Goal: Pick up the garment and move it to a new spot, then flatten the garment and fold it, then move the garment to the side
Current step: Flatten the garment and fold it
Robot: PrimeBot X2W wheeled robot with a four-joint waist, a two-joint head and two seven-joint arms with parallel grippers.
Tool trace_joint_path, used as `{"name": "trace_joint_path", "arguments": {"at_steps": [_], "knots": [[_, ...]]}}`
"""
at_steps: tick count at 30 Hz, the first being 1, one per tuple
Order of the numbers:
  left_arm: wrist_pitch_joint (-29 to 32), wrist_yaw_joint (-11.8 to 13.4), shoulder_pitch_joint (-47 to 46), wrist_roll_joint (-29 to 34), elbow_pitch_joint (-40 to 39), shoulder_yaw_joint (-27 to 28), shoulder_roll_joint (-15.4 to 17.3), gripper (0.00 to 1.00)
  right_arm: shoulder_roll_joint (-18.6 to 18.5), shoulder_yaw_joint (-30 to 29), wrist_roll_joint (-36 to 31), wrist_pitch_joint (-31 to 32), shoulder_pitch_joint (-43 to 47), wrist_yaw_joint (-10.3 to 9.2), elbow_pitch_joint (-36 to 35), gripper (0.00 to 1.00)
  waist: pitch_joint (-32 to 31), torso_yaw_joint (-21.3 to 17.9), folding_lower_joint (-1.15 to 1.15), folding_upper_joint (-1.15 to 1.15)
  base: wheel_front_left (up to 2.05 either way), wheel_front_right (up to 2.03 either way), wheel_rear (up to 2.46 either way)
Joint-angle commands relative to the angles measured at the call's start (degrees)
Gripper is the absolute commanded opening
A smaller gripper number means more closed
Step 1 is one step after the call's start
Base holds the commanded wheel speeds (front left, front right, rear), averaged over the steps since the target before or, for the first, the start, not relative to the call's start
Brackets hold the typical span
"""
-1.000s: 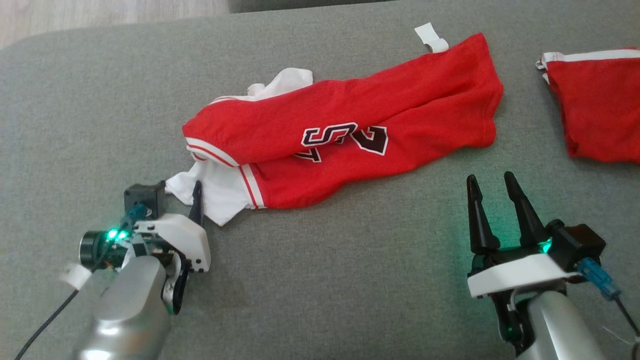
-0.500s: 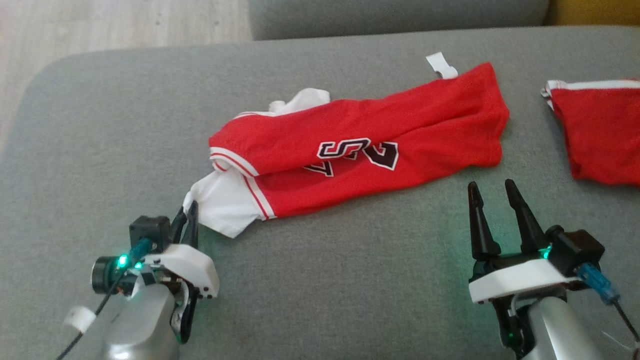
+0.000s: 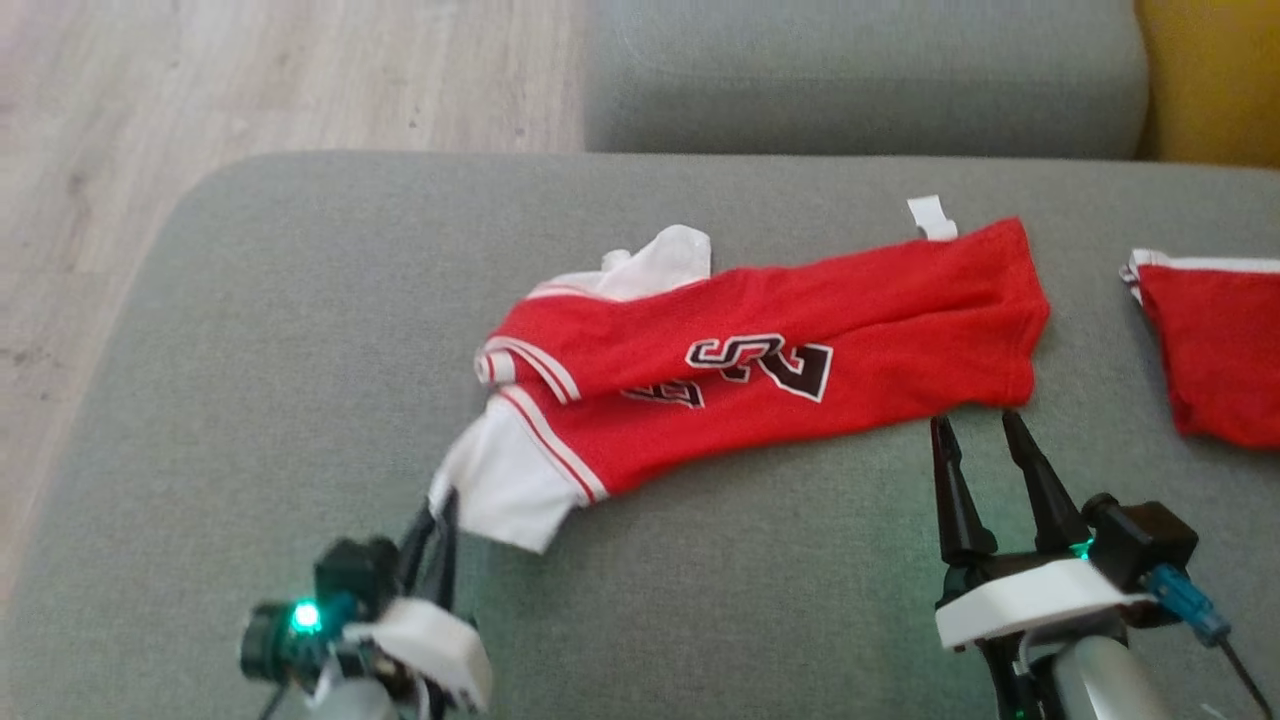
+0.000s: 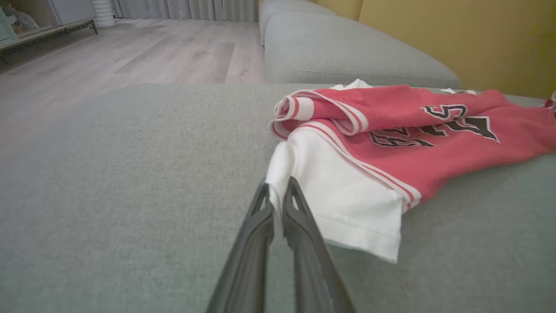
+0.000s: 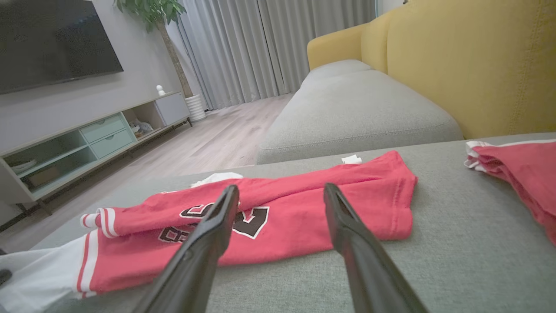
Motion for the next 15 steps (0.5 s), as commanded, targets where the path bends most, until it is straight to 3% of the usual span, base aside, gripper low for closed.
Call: {"name": "trace_joint_path", "arguments": {"at_steps": [1,5,9,10,11,12,15], "knots": [[0.56,0.85,0.09,0.62,-3.27,0.92,1.77,0.00,-0.21,1.50,0.23,-0.62,-0.34,-0.10,-1.38,1.00,-1.15,0.87,0.01,0.00,0.00,0.00,0.00],[5.11,1.73,5.19,1.95,-9.37,-2.46,2.90,0.00,-0.21,1.65,0.43,-0.62,0.17,-0.10,-1.09,1.00,-2.12,1.44,0.01,0.00,0.00,0.00,0.00],[12.31,0.73,8.96,2.52,-14.45,-6.86,3.88,0.00,-0.21,1.91,0.54,-0.62,-0.02,-0.10,-0.90,1.00,-2.26,1.49,0.01,0.00,0.00,0.00,0.00],[13.09,1.04,9.33,2.51,-15.68,-7.08,3.99,0.10,-0.21,1.96,0.54,-0.62,-0.11,-0.10,-0.87,1.00,-2.19,1.43,0.01,0.00,0.00,0.00,0.00],[13.45,1.52,9.41,2.79,-16.76,-7.18,4.17,0.91,-0.21,2.08,0.53,-0.62,-0.26,-0.10,-0.84,1.00,-2.03,1.28,0.01,0.00,0.00,0.00,0.00],[13.51,2.04,9.32,2.94,-17.73,-7.01,4.23,1.00,-0.21,2.21,0.48,-0.62,-0.46,-0.10,-0.83,1.00,-1.85,1.08,0.01,0.00,0.00,0.00,0.00],[12.36,3.73,8.21,3.23,-20.37,-5.52,4.36,1.00,-0.21,2.34,0.23,-0.62,-0.80,-0.10,-0.85,1.00,-1.50,0.42,0.01,0.00,0.00,0.00,0.00]]}}
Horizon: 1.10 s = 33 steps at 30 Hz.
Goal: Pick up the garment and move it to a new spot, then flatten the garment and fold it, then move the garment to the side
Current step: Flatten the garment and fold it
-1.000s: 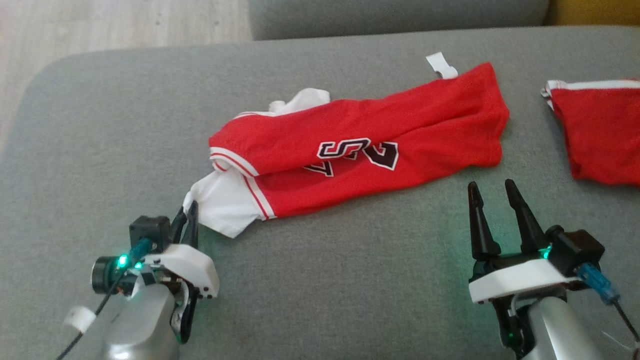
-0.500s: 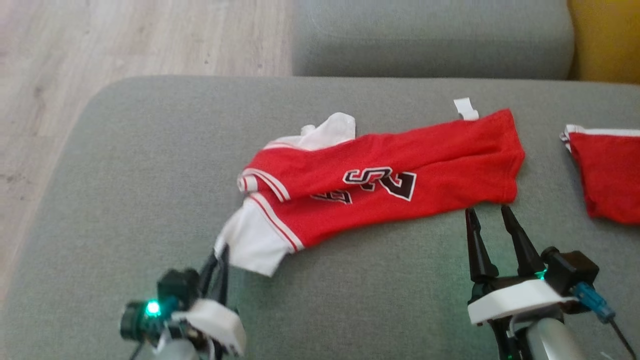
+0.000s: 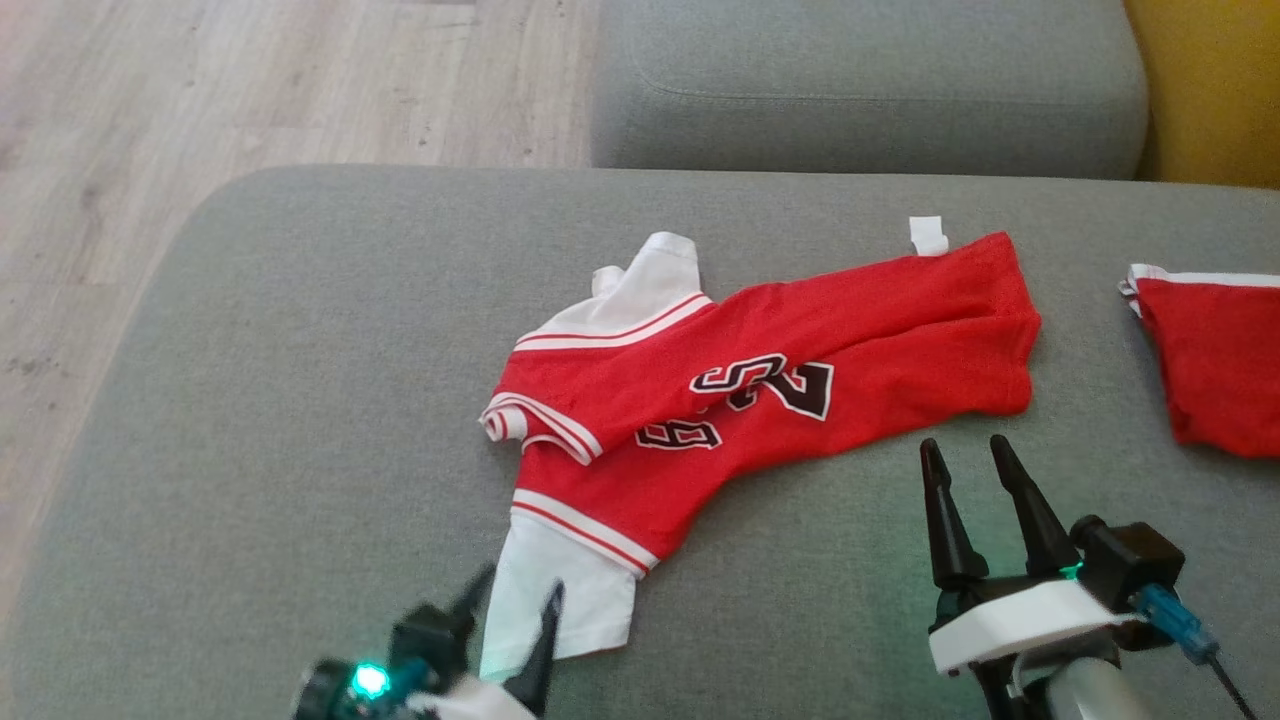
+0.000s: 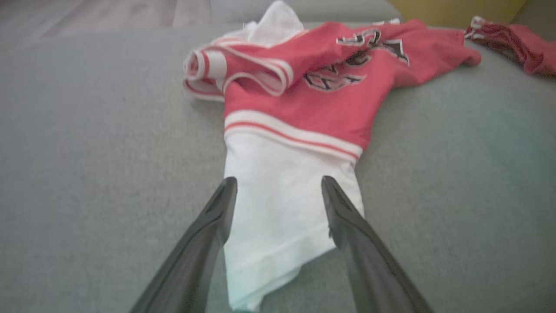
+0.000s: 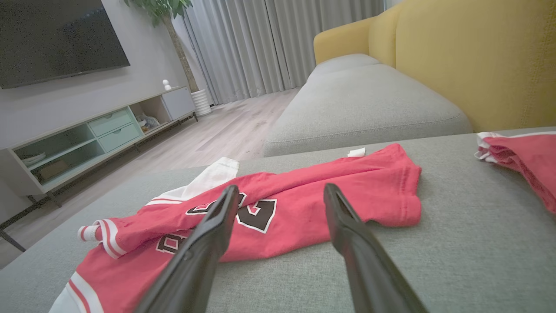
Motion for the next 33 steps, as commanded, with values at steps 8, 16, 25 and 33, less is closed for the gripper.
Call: {"name": "trace_joint_path", "arguments": {"at_steps": [8,16,25,33], "knots": [[-10.17,3.49,-9.50,0.54,-5.13,9.82,1.22,1.00,-0.23,1.19,-0.03,-0.62,-3.19,-0.10,-2.50,1.00,1.45,-2.59,0.00,0.00,0.00,0.00,0.00],[-14.42,1.52,-13.19,-0.85,-1.95,12.24,1.16,1.00,-0.23,1.25,-0.24,-0.62,-4.26,-0.10,-3.25,1.00,3.91,-5.73,0.00,0.00,0.00,0.00,0.00],[-7.57,-6.36,-27.49,0.02,1.57,10.63,5.59,1.00,-0.23,1.58,-0.62,-0.62,-7.05,-0.10,-4.92,1.00,10.31,-8.98,0.00,0.00,0.00,0.00,0.00],[12.40,-16.56,-47.27,-3.94,13.76,5.60,11.36,1.00,-0.23,3.79,0.37,-0.62,-10.86,-0.10,-6.46,1.00,17.72,-14.45,0.00,0.00,0.00,0.00,0.00]]}}
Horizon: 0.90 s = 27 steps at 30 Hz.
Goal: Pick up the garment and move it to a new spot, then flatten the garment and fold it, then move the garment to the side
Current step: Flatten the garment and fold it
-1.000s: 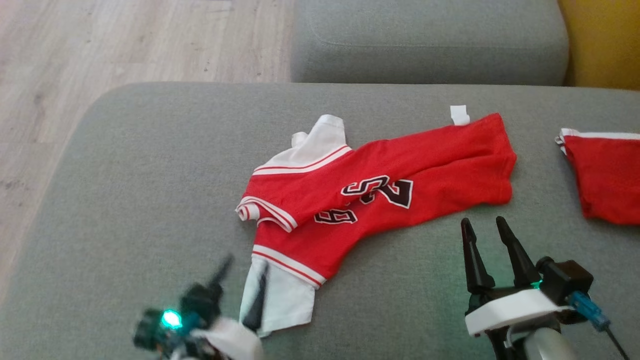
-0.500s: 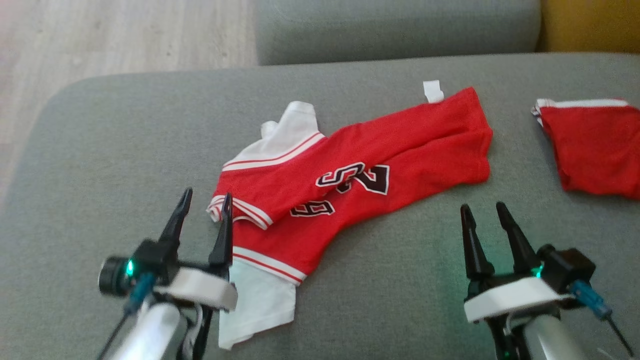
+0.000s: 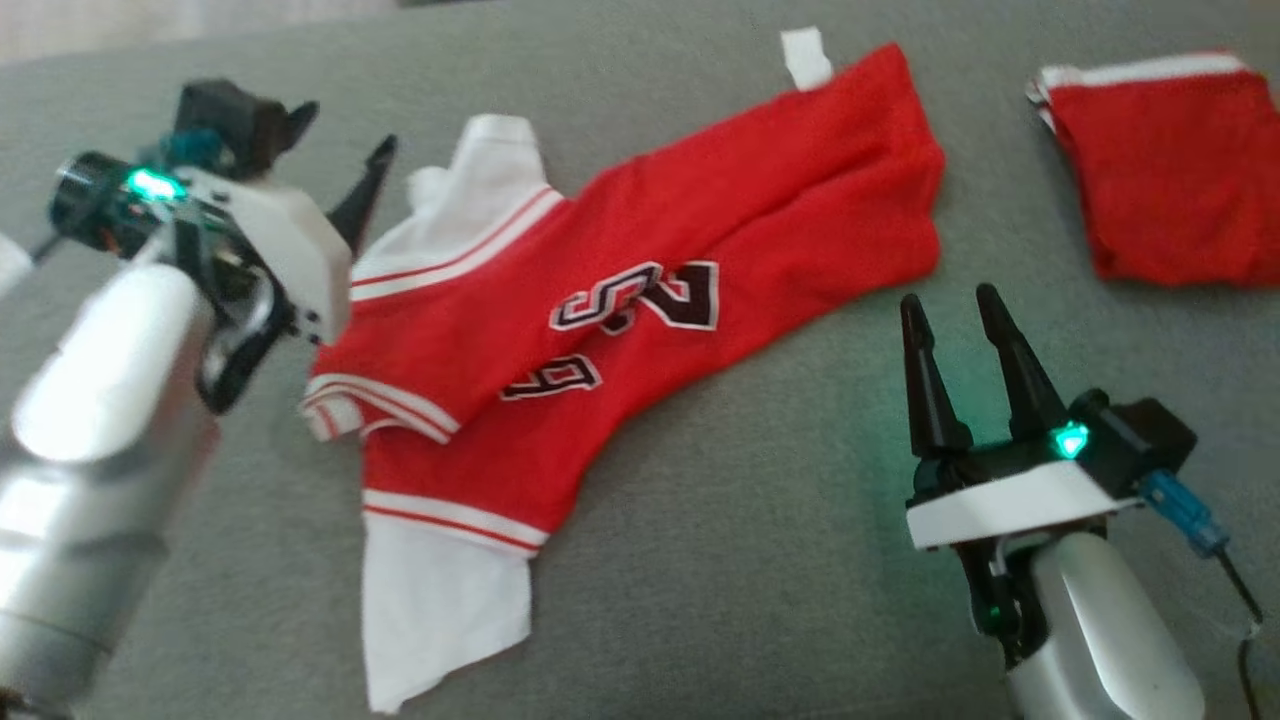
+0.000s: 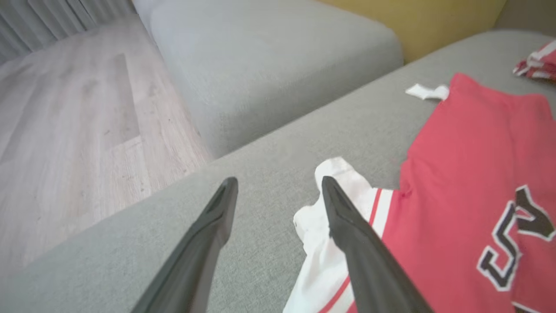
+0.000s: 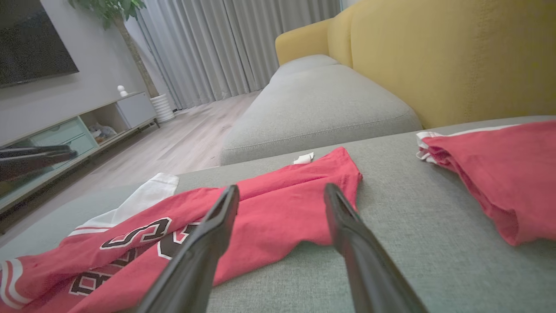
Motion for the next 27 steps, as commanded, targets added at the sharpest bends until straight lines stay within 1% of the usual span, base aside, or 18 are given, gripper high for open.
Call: {"name": "trace_joint_path", "arguments": {"at_steps": [1,3,6,10,11,12,17,21,22,23,24,26,27], "knots": [[2.89,-0.26,-4.30,-1.49,0.39,0.43,3.29,1.00,-0.20,1.80,0.84,-0.62,-1.82,-0.10,-2.10,1.00,3.79,-3.82,-0.02,0.00,0.00,0.00,0.00],[6.79,-0.38,-6.82,-3.88,1.55,-3.33,4.68,1.00,-0.20,2.34,1.50,-0.62,-2.37,-0.10,-2.39,1.00,5.07,-5.19,-0.02,0.00,0.00,0.00,0.00],[10.46,-0.41,-9.38,-8.89,1.13,-9.34,7.57,1.00,-0.20,3.02,2.24,-0.62,-2.85,-0.10,-2.68,1.00,6.46,-6.86,-0.02,0.00,0.00,0.00,0.00],[12.97,-0.42,-11.90,-14.57,0.07,-16.03,11.00,1.00,-0.20,3.10,2.76,-0.62,-3.18,-0.10,-2.78,1.00,7.57,-8.18,-0.02,0.00,0.00,0.00,0.00],[13.54,-0.43,-13.17,-15.81,0.58,-18.41,12.34,1.00,-0.20,3.23,2.86,-0.62,-3.33,-0.10,-2.84,1.00,7.97,-8.68,-0.02,0.00,0.00,0.00,0.00],[13.38,-0.43,-13.89,-15.89,1.17,-19.25,12.93,1.00,-0.20,3.36,2.95,-0.62,-3.43,-0.10,-2.93,1.00,8.23,-8.98,-0.02,0.00,0.00,0.00,0.00],[12.90,-0.43,-15.80,-17.32,3.73,-23.50,13.82,1.00,-0.20,3.67,3.40,-0.62,-3.74,-0.10,-3.25,1.00,8.95,-10.14,-0.02,0.00,0.00,0.00,0.00],[15.20,-0.43,-16.46,-20.92,3.67,-27.12,14.18,1.00,-0.20,3.44,3.77,-0.62,-3.92,-0.10,-3.34,1.00,9.50,-10.75,-0.02,0.00,0.00,0.00,0.00],[16.03,-0.43,-16.62,-22.25,3.33,-27.91,14.34,0.81,-0.20,3.44,3.84,-0.62,-3.94,-0.10,-3.40,1.00,9.61,-10.83,-0.02,0.00,0.00,0.00,0.00],[16.67,-0.43,-16.83,-23.59,2.98,-28.54,14.57,0.13,-0.20,3.45,3.87,-0.62,-3.94,-0.10,-3.44,1.00,9.71,-10.90,-0.02,0.00,0.00,0.00,0.00],[17.08,-0.43,-17.10,-24.68,2.59,-29.12,14.85,0.00,-0.20,3.48,3.91,-0.62,-3.95,-0.10,-3.46,1.00,9.79,-10.96,-0.02,0.00,0.00,0.00,0.00],[16.86,-0.43,-18.14,-25.69,2.04,-30.18,15.54,0.00,-0.20,3.56,3.98,-0.62,-3.99,-0.10,-3.42,1.00,9.90,-11.12,-0.02,0.00,0.00,0.00,0.00],[15.68,-0.43,-18.97,-25.52,2.11,-30.34,15.84,0.00,-0.20,3.62,4.03,-0.62,-4.05,-0.10,-3.39,1.00,9.95,-11.21,-0.02,0.00,0.00,0.00,0.00]]}}
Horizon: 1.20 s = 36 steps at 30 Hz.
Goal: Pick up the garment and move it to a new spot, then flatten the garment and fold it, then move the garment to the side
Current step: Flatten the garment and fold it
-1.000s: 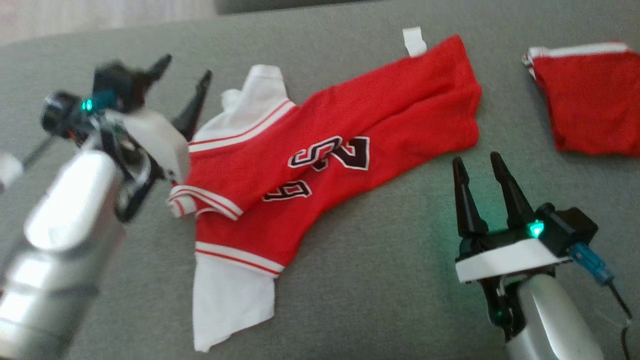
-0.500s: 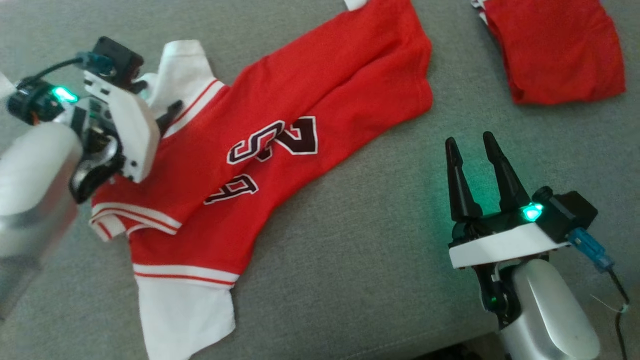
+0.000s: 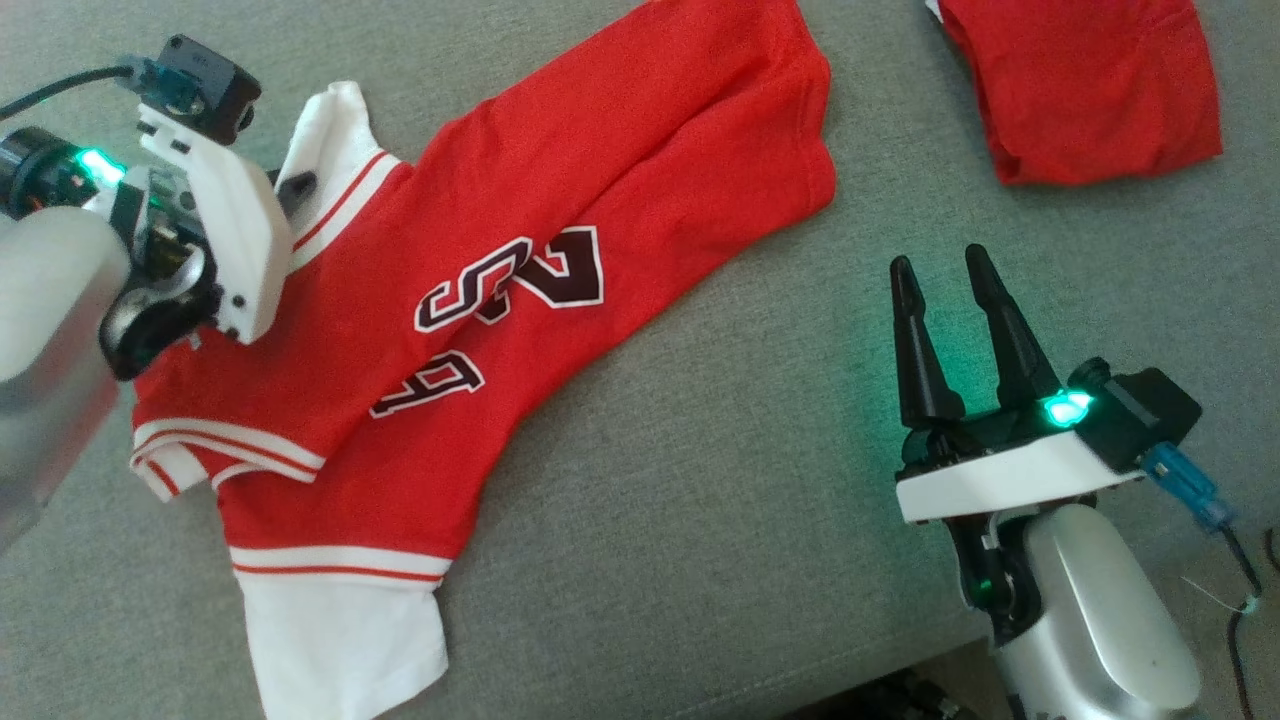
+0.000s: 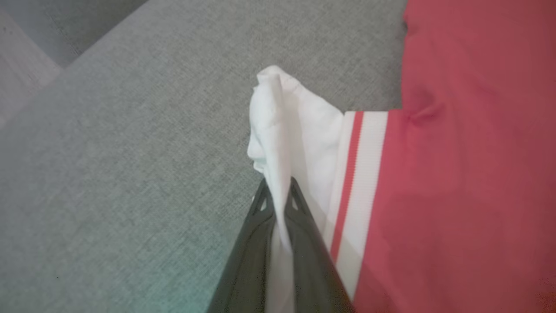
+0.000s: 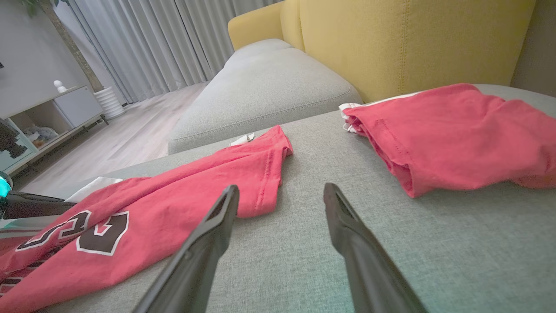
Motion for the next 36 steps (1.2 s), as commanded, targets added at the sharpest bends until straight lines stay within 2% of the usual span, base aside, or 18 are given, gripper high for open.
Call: {"name": "trace_joint_path", "arguments": {"at_steps": [1,2,9,13,18,22,23,24,25,33,36], "knots": [[-2.06,0.10,-3.02,0.71,0.33,1.30,2.77,0.00,-0.17,1.31,0.44,-0.62,-0.84,-0.10,-1.77,1.00,0.08,-0.18,0.00,0.00,0.00,0.00,0.00],[-2.06,0.10,-3.02,0.71,0.33,1.30,2.77,0.00,-0.17,1.31,0.44,-0.62,-0.84,-0.10,-1.77,1.00,0.08,-0.18,0.00,0.00,0.00,0.00,0.00],[-14.55,1.05,-9.88,5.48,7.70,3.42,1.34,0.00,-0.17,2.20,0.90,-0.62,-1.45,-0.10,-1.65,1.00,0.34,-1.45,0.00,0.00,0.00,0.00,0.00],[-23.37,6.14,-15.16,8.67,13.18,6.06,0.06,0.00,-0.17,2.66,1.30,-0.62,-1.61,-0.10,-1.67,1.00,0.65,-2.32,0.00,0.00,0.00,0.00,0.00],[-31.58,12.56,-20.72,11.11,20.45,8.69,-0.89,0.00,-0.17,3.26,1.57,-0.62,-1.39,-0.10,-1.65,1.00,0.74,-3.15,0.00,0.00,0.00,0.00,0.00],[-33.63,14.95,-22.59,11.94,25.95,9.00,-1.55,0.00,-0.17,3.69,1.69,-0.62,-1.25,-0.10,-1.55,1.00,0.60,-3.45,0.00,0.00,0.00,0.00,0.00],[-34.32,15.72,-22.88,12.31,27.12,8.92,-1.69,0.23,-0.17,3.75,1.71,-0.62,-1.22,-0.10,-1.55,1.00,0.58,-3.41,0.00,0.00,0.00,0.00,0.00],[-34.67,16.38,-22.83,12.62,28.23,8.71,-1.98,0.88,-0.17,3.83,1.70,-0.62,-1.17,-0.10,-1.54,1.00,0.51,-3.33,0.00,0.00,0.00,0.00,0.00],[-34.66,16.66,-22.53,12.65,29.29,8.57,-2.34,1.00,-0.17,3.94,1.65,-0.62,-1.11,-0.10,-1.50,1.00,0.46,-3.20,0.00,0.00,0.00,0.00,0.00],[-37.67,14.47,-19.18,11.56,33.77,8.21,-5.08,1.00,-0.17,3.69,0.11,-0.62,-0.84,-0.10,-1.06,1.00,-0.99,-0.66,0.00,0.00,0.00,0.00,0.00],[-39.35,12.69,-17.43,10.58,34.33,8.44,-6.60,1.00,-0.17,3.14,-0.68,-0.62,-0.75,-0.10,-0.70,1.00,-2.36,0.94,0.00,0.00,0.00,0.00,0.00]]}}
